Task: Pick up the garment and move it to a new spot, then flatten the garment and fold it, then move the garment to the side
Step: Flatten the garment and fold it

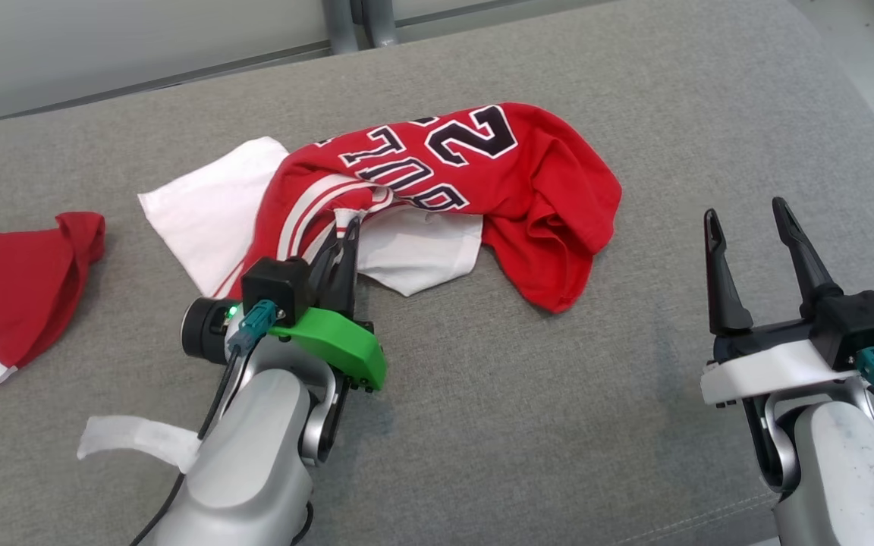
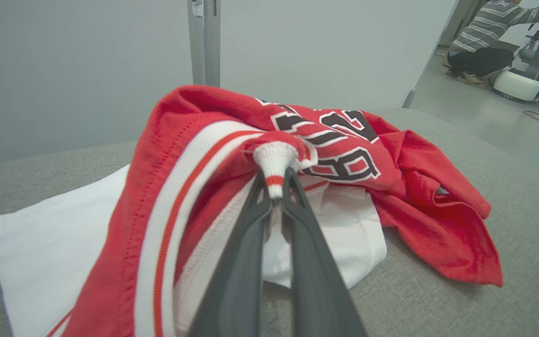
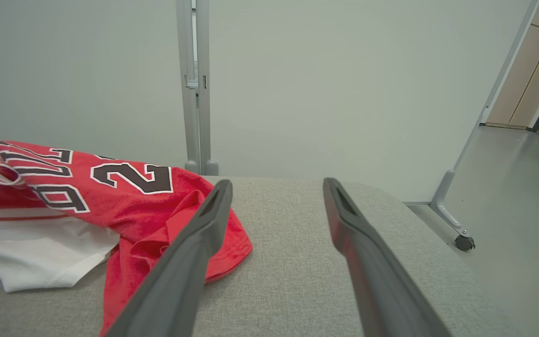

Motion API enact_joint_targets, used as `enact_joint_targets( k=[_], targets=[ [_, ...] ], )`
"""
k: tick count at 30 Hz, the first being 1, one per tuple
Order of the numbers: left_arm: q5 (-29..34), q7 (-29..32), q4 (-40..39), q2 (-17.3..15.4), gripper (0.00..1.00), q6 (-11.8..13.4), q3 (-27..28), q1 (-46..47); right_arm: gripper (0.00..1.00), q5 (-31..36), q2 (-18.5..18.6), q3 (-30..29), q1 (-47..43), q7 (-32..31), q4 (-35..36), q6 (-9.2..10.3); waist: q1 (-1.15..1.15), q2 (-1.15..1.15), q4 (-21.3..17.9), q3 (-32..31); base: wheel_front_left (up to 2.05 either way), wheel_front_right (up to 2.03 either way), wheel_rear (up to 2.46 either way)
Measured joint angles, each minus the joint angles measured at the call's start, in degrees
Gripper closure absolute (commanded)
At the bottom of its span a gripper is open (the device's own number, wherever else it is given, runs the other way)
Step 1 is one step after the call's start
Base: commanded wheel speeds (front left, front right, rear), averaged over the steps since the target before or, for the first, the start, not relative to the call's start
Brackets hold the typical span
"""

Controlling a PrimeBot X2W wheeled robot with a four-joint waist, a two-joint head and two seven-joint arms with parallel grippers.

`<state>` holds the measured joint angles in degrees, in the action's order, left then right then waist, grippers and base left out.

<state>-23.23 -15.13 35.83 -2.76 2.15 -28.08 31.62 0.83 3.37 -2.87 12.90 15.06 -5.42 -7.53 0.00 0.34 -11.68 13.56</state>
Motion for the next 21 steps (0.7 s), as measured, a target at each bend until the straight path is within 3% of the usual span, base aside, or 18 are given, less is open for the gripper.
enact_joint_targets(
  k=[10, 21],
  targets=[
    [4.7, 0.0, -22.1, 0.0, 1.00, -1.8, 1.9, -6.5, 0.00, 0.5, -0.1, -1.3, -2.7, 0.0, -0.1, 0.00, 0.00, 0.00, 4.4, -3.6, 0.00, 0.00, 0.00],
    [8.1, 1.1, -37.1, -1.0, 1.00, -3.2, 0.1, -9.1, 0.00, 0.8, -0.3, -3.4, -6.1, 0.0, 0.2, 0.00, 0.00, 0.00, 7.5, -8.3, 0.00, 0.00, 0.00]
  ],
)
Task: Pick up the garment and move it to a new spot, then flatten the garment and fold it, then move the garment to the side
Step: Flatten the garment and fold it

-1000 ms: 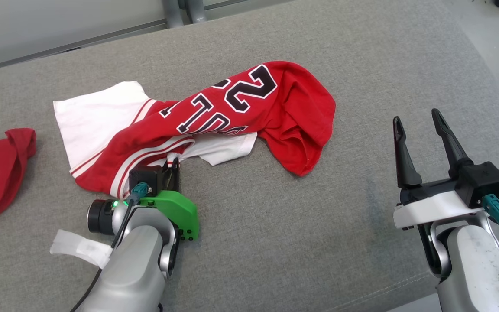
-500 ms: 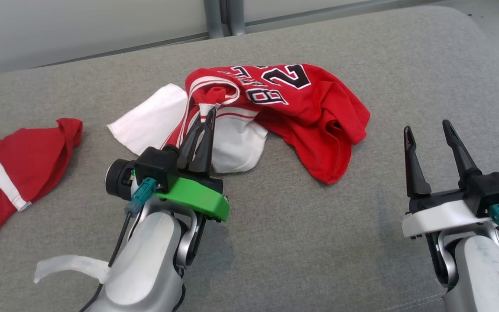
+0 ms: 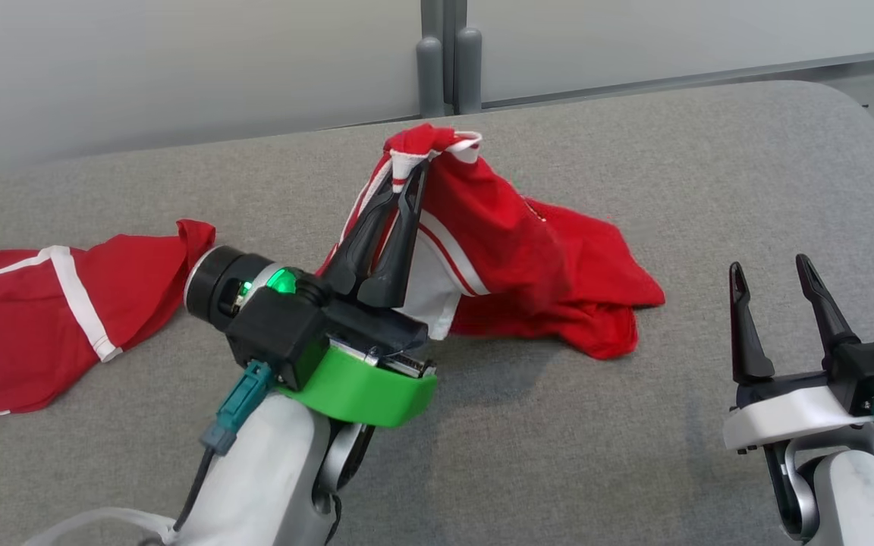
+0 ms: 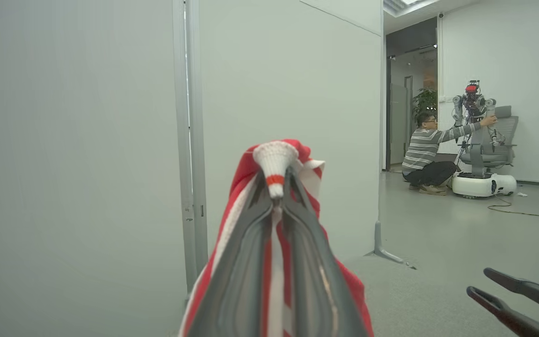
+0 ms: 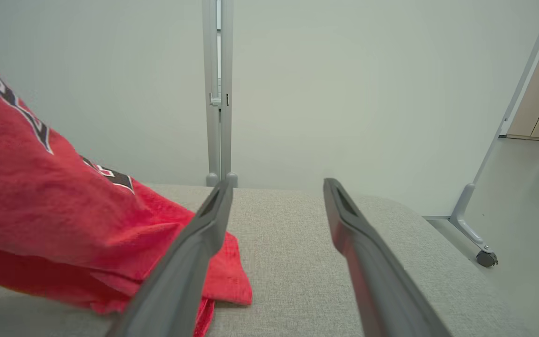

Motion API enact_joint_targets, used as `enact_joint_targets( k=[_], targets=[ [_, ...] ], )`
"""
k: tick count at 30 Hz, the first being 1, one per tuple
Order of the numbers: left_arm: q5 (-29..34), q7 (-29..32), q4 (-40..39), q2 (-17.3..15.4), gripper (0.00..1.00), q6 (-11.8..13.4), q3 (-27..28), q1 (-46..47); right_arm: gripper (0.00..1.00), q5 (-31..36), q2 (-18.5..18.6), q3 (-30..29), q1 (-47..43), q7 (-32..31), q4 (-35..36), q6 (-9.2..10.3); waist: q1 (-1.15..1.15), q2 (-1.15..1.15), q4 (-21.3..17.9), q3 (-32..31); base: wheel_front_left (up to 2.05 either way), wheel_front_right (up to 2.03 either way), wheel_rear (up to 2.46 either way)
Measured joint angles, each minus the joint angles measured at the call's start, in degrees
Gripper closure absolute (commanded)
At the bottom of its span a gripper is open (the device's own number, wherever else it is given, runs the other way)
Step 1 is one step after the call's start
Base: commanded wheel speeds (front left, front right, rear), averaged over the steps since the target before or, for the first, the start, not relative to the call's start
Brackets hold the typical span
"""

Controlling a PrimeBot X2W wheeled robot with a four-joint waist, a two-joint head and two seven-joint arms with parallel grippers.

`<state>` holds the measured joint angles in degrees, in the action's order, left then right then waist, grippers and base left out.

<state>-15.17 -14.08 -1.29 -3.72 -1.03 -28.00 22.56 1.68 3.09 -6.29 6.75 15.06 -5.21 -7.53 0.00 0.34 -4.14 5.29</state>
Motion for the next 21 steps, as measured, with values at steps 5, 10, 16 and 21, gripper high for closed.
enact_joint_targets(
  k=[5, 10, 16, 21],
  targets=[
    [0.7, 2.7, -6.8, 0.1, 1.00, 0.3, -1.4, 2.0, 0.00, 0.0, -0.1, -0.6, -0.7, 0.0, 0.4, 0.00, 0.00, 0.00, 0.3, -1.1, 0.00, 0.00, 0.00],
    [0.2, 6.1, -7.1, -0.4, 1.00, 1.9, -0.9, 1.1, 0.00, 0.0, -0.1, -0.6, -0.8, 0.0, 0.8, 0.00, 0.00, 0.00, 0.0, -0.5, 0.00, 0.00, 0.00],
    [-2.5, 5.7, 1.6, -2.4, 1.00, 3.7, 3.2, -2.1, 0.00, -0.3, -0.2, -0.1, -0.5, 0.0, 0.6, 0.00, 0.00, 0.00, -0.1, 0.9, 0.00, 0.00, 0.00],
    [-4.6, 2.8, 12.1, -3.0, 1.00, 4.3, 6.8, -2.6, 0.00, -0.4, -0.2, 0.6, 0.6, 0.0, 0.2, 0.01, 0.00, 0.00, -0.1, 2.5, 0.00, 0.00, 0.00]
  ],
)
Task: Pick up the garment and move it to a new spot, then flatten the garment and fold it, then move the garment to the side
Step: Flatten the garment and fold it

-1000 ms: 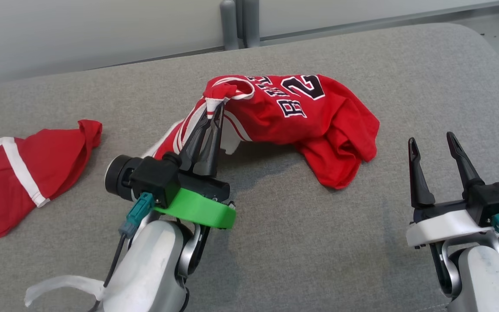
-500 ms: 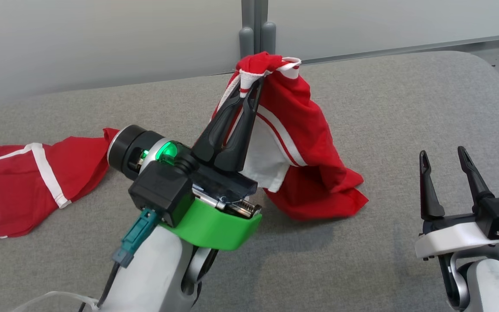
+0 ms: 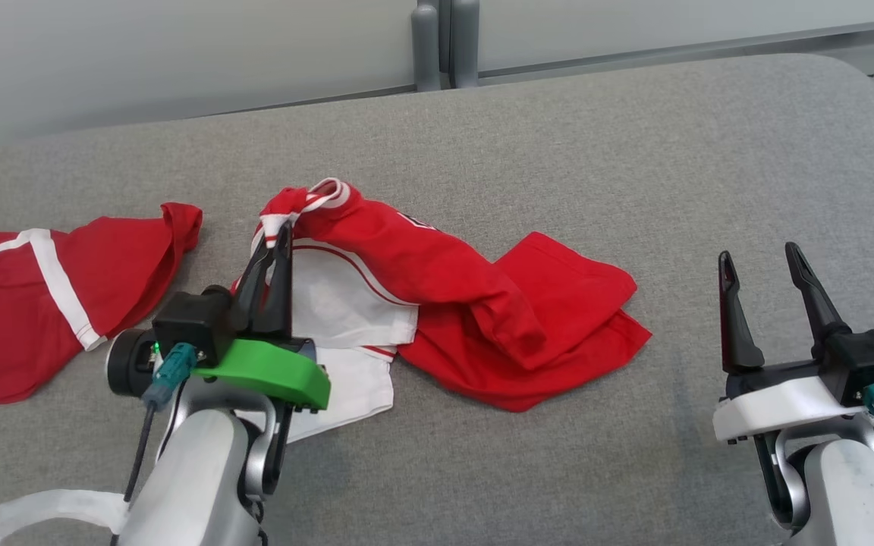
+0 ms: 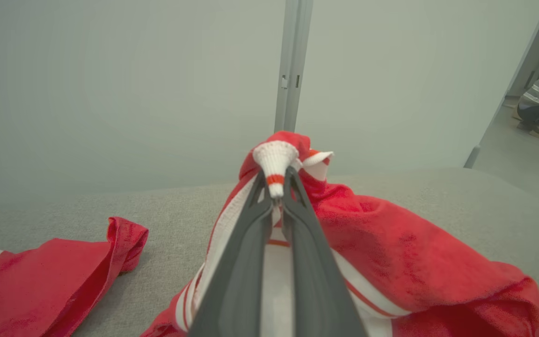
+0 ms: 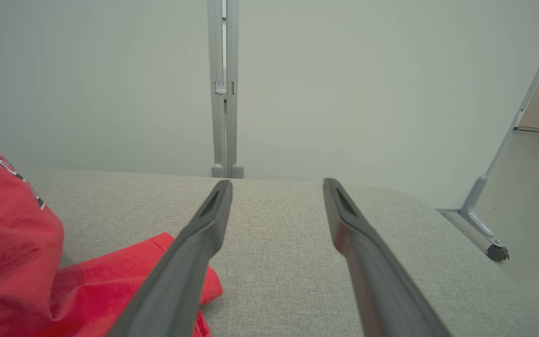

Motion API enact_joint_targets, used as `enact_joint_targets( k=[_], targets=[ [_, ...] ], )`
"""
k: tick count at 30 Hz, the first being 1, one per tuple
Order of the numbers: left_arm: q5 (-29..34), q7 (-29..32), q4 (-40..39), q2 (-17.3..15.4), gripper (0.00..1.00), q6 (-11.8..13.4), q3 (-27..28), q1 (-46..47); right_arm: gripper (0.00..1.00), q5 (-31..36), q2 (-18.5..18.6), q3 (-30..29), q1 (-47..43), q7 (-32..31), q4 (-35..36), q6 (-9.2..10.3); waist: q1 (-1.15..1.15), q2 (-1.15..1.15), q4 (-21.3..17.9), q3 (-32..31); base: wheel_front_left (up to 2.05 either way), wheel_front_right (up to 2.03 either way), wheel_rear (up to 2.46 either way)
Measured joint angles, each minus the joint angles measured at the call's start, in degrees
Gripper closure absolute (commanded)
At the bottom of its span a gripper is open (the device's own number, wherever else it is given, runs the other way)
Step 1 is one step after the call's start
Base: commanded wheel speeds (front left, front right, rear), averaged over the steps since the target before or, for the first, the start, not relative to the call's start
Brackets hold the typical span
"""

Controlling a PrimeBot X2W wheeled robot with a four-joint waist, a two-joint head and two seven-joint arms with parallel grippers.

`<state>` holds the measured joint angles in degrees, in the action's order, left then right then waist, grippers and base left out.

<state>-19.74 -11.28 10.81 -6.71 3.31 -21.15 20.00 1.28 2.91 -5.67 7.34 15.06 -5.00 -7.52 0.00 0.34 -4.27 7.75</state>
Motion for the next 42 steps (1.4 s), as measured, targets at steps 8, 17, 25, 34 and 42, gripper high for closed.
enact_joint_targets(
  k=[8, 17, 25, 34, 42],
  targets=[
    [-2.5, -2.9, 15.9, -1.1, 1.00, 1.5, 6.3, 3.9, 0.00, 0.0, 0.0, 1.1, 2.0, 0.0, -0.8, -0.01, 0.00, 0.00, -0.7, 3.3, 0.00, 0.00, 0.00],
    [-3.7, -3.7, 19.2, -0.7, 0.25, 1.6, 11.9, 6.8, 0.00, 0.4, 0.0, -1.7, 2.8, 0.0, -1.9, -0.01, 0.00, 0.00, -1.5, 5.8, 0.00, 0.00, 0.00],
    [-1.3, -3.8, 10.7, 1.0, 0.00, -1.4, 15.7, 1.9, 0.00, 0.6, 0.1, -3.5, 2.9, 0.0, -2.5, -0.01, 0.00, 0.00, -1.1, 5.4, 0.00, 0.00, 0.00],
    [-0.3, -3.9, 2.5, 3.3, 0.00, -3.6, 15.0, -8.0, 0.00, -0.3, 0.6, -1.7, 1.8, 0.0, -9.7, -0.01, 0.00, 0.00, 1.4, 3.9, 0.00, 0.00, 0.00],
    [-0.6, -3.9, -1.4, 3.8, 0.00, -3.2, 11.2, -12.0, 0.00, -3.0, 1.8, 1.5, 4.7, -1.9, -16.7, -0.01, 0.00, 0.00, 4.7, 2.7, 0.00, 0.00, 0.00]
  ],
)
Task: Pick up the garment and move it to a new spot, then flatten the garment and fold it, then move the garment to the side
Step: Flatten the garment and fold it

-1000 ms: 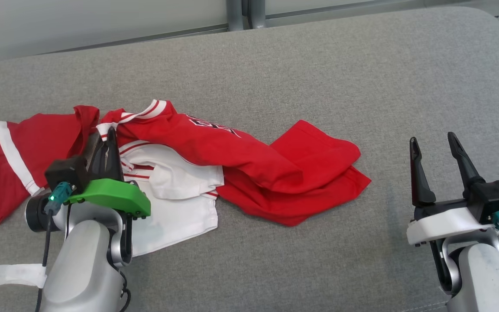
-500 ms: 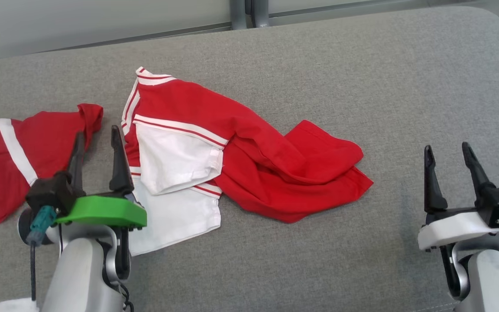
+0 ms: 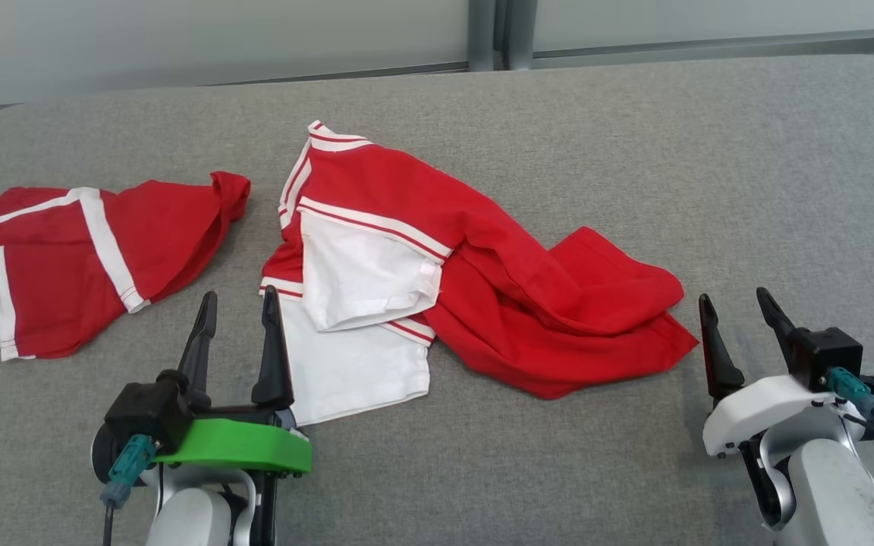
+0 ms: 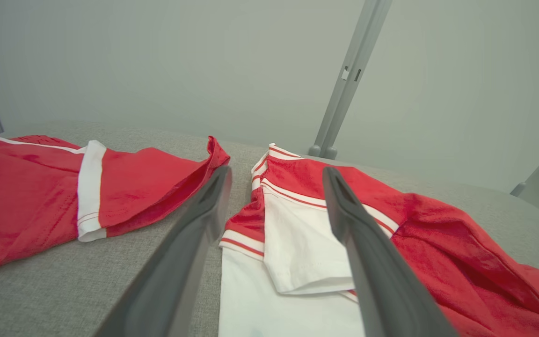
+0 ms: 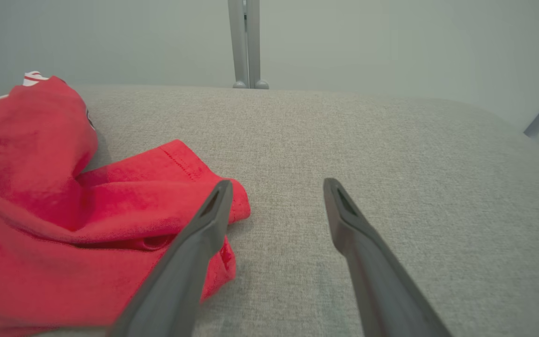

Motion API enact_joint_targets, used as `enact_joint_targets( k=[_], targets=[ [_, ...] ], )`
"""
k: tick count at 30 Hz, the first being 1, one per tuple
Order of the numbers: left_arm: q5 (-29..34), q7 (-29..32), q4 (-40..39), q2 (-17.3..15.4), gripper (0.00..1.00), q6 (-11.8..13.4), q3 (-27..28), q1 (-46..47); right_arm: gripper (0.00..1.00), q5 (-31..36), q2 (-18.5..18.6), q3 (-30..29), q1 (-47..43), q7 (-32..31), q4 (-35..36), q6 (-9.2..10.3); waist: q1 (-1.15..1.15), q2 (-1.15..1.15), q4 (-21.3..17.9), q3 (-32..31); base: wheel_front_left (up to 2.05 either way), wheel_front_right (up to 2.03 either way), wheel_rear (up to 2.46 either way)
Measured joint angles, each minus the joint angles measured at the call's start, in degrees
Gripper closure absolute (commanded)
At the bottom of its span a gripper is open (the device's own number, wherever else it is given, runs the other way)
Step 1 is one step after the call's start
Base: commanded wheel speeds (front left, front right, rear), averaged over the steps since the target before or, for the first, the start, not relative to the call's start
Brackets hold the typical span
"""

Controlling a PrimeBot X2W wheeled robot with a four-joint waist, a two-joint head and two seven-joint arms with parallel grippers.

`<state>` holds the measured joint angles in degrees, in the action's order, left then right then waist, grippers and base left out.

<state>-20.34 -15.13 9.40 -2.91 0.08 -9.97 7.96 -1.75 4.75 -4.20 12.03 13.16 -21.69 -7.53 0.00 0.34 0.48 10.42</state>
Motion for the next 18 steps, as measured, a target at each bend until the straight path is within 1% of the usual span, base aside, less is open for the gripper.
enact_joint_targets(
  k=[7, 12, 18],
  targets=[
    [-0.7, 0.0, -2.3, 0.1, 0.00, 1.6, -3.1, -0.3, 0.00, -3.9, 2.1, 1.9, 5.0, -4.3, -7.0, 0.01, 0.00, 0.00, 3.2, -0.4, 0.00, 0.00, 0.00],
    [-1.1, 0.0, -2.9, 0.0, 0.00, 2.0, -3.5, -0.3, 0.00, -7.3, 3.5, 4.3, 6.5, -8.7, -10.4, 0.01, 0.00, 0.00, 5.2, -0.4, 0.00, 0.00, 0.00],
    [-1.6, 0.0, -3.2, 0.1, 0.00, 2.5, -3.9, -0.3, 0.00, -10.1, 5.0, 5.7, 7.8, -12.3, -13.1, 0.01, 0.00, 0.00, 6.3, -0.2, 0.00, 0.00, 0.00]
  ],
)
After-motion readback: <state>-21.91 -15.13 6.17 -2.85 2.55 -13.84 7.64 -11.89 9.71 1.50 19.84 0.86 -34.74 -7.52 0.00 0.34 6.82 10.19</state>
